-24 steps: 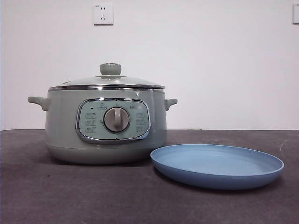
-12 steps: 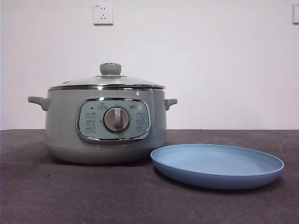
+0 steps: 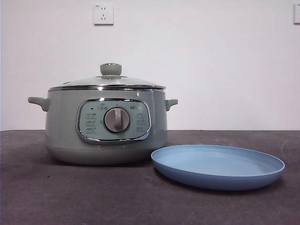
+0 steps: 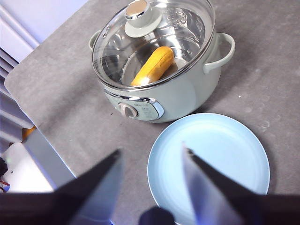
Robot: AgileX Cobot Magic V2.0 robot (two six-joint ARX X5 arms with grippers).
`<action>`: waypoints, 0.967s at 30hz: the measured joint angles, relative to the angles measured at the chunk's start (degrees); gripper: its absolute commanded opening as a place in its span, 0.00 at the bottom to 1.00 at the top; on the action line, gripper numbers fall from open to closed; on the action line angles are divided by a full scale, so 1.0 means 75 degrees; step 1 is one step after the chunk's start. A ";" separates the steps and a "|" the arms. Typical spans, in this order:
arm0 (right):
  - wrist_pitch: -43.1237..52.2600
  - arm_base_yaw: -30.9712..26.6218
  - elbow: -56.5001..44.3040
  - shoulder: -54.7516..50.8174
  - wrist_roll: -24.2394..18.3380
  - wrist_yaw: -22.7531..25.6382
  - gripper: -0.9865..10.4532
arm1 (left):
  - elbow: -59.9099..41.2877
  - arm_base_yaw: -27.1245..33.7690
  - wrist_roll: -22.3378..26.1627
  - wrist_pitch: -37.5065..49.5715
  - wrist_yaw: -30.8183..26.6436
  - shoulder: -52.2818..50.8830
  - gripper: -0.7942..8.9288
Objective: Take the corn out from the steamer,put the corn on the plate,close the lid
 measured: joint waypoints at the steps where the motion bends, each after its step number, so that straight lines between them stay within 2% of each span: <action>1: 0.0000 0.0000 0.0000 0.0000 0.0000 0.0000 0.63 | 0.0000 0.0000 0.0000 0.0003 0.0000 0.0000 0.70; 11: 0.0003 0.0000 0.0000 0.0000 0.0023 -0.0006 0.63 | 0.0000 -0.0041 0.0009 0.0443 0.0006 0.0210 0.70; 18: 0.0032 0.0000 0.0000 0.0000 0.0020 -0.0003 0.63 | 0.0373 -0.0644 0.0006 0.1183 -0.0035 0.1131 0.70; 29: 0.0032 0.0000 0.0000 0.0000 0.0020 -0.0003 0.63 | 0.2063 -0.2285 0.0006 0.2597 -0.1600 0.3768 0.70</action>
